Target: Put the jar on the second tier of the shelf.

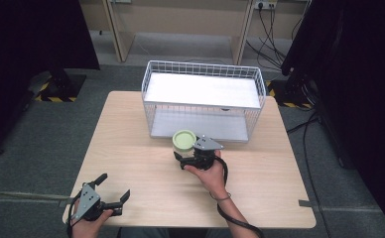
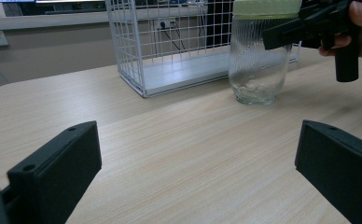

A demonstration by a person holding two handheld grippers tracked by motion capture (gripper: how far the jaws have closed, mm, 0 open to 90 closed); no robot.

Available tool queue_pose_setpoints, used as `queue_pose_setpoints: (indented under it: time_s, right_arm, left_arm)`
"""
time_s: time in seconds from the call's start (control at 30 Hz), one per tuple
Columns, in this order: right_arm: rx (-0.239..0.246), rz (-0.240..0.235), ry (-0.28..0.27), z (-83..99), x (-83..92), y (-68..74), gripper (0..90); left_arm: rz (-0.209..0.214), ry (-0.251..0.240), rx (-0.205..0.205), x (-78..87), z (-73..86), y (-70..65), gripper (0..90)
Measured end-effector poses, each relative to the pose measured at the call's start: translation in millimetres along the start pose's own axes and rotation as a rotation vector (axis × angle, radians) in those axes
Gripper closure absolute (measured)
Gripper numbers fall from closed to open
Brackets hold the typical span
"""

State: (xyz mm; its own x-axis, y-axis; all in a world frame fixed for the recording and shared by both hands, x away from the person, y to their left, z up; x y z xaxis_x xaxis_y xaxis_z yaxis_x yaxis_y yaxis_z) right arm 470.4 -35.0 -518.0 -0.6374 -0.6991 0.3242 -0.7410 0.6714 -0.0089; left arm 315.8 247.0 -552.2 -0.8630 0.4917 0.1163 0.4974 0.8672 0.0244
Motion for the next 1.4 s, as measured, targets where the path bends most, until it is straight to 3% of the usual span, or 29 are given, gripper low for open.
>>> queue_pose_setpoints:
  time_s: [0.13,0.7,1.4]
  right_arm:
    - [0.005,-0.006,0.008,2.0,-5.8,0.2,10.7]
    - [-0.027,0.032,-0.026,-4.0,3.5,2.7,11.4]
    - [-0.006,0.05,-0.13,-58.1,35.9,2.8,11.4]
  left_arm:
    - [0.0,-0.001,0.0,0.1,0.0,0.1,0.0]
    - [0.0,-0.001,-0.004,0.0,-0.1,-0.4,0.0]
    - [-0.002,-0.002,-0.008,0.0,-0.1,-0.9,0.0]
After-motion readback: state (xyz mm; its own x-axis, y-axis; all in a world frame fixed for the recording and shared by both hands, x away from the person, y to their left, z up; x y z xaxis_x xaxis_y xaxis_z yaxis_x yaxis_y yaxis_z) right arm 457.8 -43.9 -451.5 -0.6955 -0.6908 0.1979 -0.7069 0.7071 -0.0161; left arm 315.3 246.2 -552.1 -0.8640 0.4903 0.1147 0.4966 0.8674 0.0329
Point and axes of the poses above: each handheld gripper's, and its own axes: x roughly backward along the jaws, z roughly out of its underside, y roughly to its left, the point moved 5 cm from there along -x, roughly forward along the jaws, and after that the axes turned 2 degrees about -y, right-handed, at the moved point
